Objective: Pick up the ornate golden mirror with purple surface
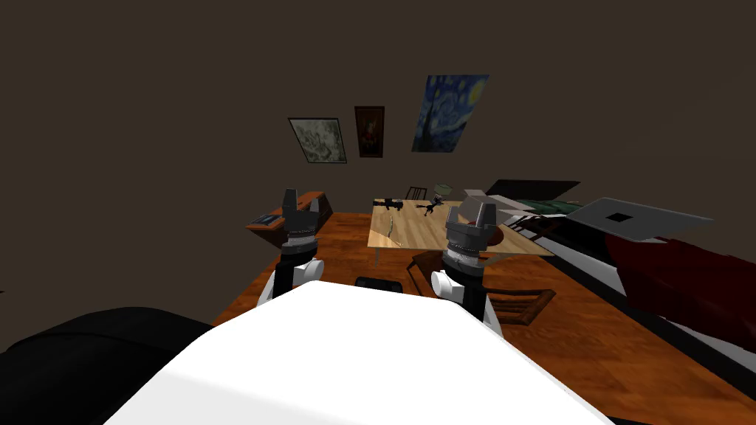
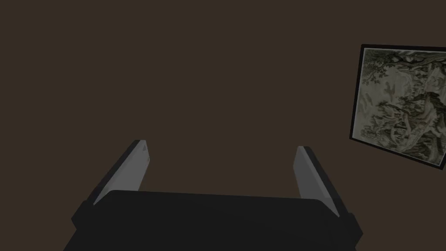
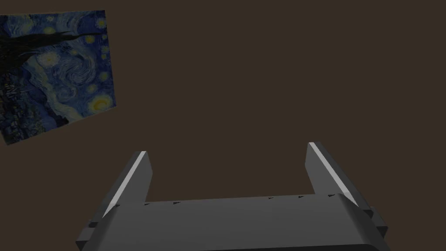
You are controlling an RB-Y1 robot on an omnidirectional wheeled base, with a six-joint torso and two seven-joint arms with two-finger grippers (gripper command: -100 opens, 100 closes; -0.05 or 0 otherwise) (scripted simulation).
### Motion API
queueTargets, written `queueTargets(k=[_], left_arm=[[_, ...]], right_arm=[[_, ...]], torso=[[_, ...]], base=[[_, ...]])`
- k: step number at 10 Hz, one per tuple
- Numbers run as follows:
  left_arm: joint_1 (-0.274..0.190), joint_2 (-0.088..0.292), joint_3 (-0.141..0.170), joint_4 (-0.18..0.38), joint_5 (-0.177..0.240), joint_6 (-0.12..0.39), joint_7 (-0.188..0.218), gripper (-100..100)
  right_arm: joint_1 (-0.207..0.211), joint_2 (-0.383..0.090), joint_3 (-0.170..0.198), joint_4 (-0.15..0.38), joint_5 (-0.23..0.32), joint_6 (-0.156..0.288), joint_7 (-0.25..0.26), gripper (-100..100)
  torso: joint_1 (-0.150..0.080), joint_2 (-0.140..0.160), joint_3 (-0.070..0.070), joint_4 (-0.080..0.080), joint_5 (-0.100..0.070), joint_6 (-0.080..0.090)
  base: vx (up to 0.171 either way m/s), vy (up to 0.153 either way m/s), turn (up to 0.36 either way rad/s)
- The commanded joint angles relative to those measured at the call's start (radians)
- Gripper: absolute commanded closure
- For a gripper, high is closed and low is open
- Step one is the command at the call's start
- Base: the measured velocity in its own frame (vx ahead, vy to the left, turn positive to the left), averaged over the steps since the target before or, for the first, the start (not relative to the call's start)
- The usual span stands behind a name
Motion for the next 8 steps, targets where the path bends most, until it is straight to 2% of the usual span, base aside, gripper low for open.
queueTargets(k=[1,8], left_arm=[[0.000,0.000,0.000,0.000,0.000,0.000,0.000,0],[0.000,0.000,0.000,0.000,0.000,0.000,0.000,0]], right_arm=[[0.010,-0.049,0.000,0.013,-0.001,0.010,-0.003,-100],[0.087,-0.257,0.001,0.099,-0.006,0.077,-0.021,-100]], torso=[[0.000,0.000,0.000,0.000,0.000,0.000],[0.005,-0.001,-0.001,0.000,0.001,0.000]], base=[[0.002,0.027,0.067],[0.017,0.075,0.089]])
